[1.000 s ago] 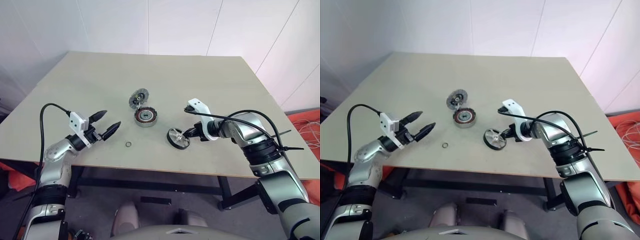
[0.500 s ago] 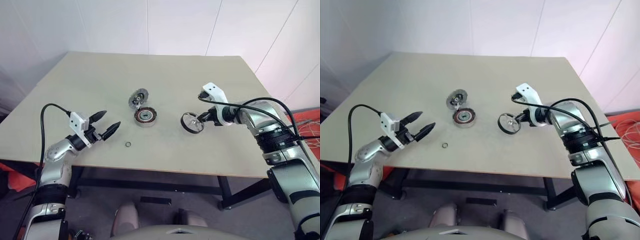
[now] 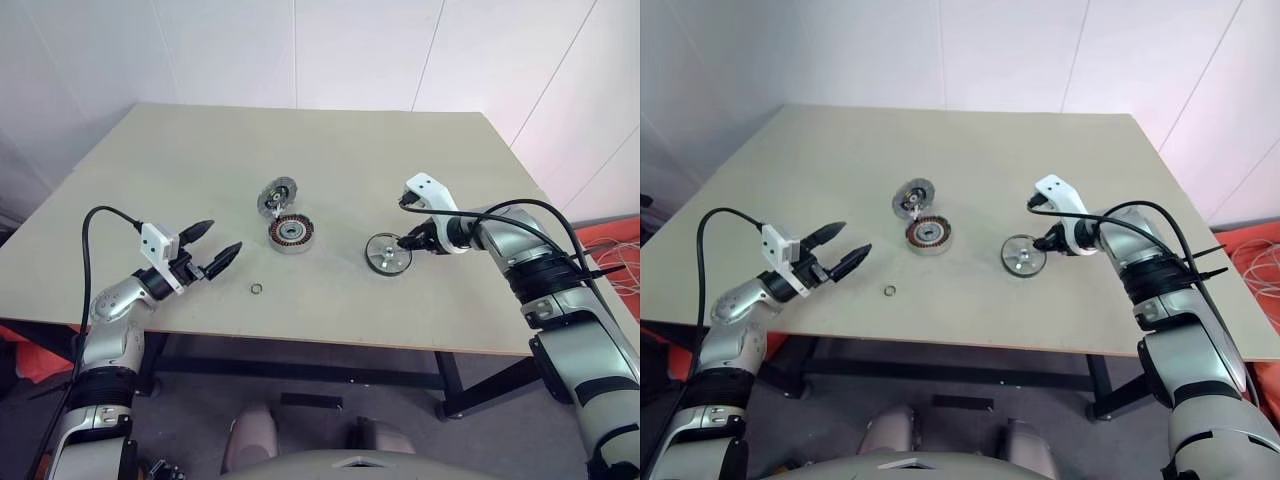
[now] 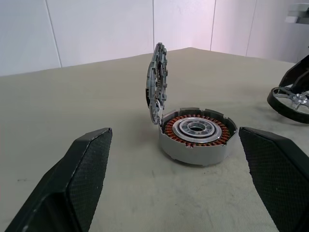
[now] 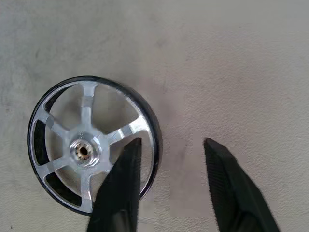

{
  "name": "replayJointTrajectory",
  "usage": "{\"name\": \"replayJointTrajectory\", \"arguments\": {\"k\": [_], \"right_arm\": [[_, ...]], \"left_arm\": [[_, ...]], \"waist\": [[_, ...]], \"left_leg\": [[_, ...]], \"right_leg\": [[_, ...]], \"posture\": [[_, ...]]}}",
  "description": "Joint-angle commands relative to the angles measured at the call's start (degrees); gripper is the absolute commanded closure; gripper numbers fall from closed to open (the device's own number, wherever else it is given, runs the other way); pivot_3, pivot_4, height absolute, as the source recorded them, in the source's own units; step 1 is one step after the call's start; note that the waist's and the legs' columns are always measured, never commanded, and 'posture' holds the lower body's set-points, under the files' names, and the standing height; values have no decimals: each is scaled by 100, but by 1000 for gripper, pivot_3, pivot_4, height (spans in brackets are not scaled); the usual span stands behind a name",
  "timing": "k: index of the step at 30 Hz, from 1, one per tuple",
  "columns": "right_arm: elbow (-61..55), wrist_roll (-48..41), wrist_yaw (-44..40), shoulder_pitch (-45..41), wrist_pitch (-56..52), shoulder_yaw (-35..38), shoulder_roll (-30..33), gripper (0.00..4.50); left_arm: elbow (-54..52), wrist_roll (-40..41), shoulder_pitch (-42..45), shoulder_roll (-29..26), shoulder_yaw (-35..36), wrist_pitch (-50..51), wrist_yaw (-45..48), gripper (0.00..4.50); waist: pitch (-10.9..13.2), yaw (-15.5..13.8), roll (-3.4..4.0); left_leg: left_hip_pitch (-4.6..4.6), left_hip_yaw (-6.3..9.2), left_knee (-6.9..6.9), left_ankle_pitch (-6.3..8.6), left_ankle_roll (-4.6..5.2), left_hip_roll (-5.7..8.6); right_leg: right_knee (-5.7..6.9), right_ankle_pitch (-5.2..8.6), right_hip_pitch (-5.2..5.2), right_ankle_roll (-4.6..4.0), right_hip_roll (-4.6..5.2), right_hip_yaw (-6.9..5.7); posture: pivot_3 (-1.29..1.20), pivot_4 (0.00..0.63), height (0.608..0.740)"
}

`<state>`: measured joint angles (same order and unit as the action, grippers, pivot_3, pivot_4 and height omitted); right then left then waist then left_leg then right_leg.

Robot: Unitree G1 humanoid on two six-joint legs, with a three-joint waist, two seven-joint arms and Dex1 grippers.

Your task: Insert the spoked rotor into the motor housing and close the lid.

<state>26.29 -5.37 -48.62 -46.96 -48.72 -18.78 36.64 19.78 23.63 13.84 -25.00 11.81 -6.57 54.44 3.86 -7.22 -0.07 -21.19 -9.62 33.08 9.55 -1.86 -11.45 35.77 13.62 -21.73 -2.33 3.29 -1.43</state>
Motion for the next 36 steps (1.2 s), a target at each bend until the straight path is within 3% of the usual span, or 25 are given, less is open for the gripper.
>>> {"name": "replayJointTrajectory", "arguments": {"k": [1,4,11,14,17,27,36], "right_arm": [[-479,41,-133,-152,-59,155,144,1047],[-891,-52,-318,-172,-231,267,347,34],[-1672,-283,-734,-259,-270,463,620,34],[-2133,-663,-1066,-107,219,598,320,34],[-2121,-417,-1052,-17,1045,302,-10,34],[-1039,469,-1475,-482,2598,-963,-1135,34],[1011,1261,-1857,-1564,3306,-1510,-2022,34]], "left_arm": [[-90,4,130,-57,63,-131,-23,0],[-94,4,127,-67,70,-122,-24,0],[-93,3,139,-78,67,-100,-18,0],[-67,15,159,-92,78,-99,8,0],[-62,94,180,-110,114,-96,102,0],[-456,422,-133,-179,193,148,369,0],[-984,786,-549,-264,298,645,424,0]], "waist": [[0,-1,0],[0,-4,0],[0,-11,0],[0,4,0],[0,8,-1],[0,5,-1],[0,49,-1]], "left_leg": [[0,0,0,0,0,0],[0,0,0,1,2,0],[3,0,2,8,14,-1],[5,-2,3,9,15,-3],[8,-5,3,10,16,-14],[-1,-5,10,9,16,-13],[-2,-8,10,11,17,-19]], "right_leg": [[0,0,0,0,0,0],[0,0,-1,0,0,0],[1,0,3,0,0,0],[4,0,1,0,-1,1],[5,0,0,-1,-8,2],[6,0,-3,-2,-7,0],[19,2,-16,-7,-10,1]], "posture": [[0,0,740],[0,0,740],[0,0,740],[0,0,740],[0,0,740],[0,0,740],[0,0,740]]}}
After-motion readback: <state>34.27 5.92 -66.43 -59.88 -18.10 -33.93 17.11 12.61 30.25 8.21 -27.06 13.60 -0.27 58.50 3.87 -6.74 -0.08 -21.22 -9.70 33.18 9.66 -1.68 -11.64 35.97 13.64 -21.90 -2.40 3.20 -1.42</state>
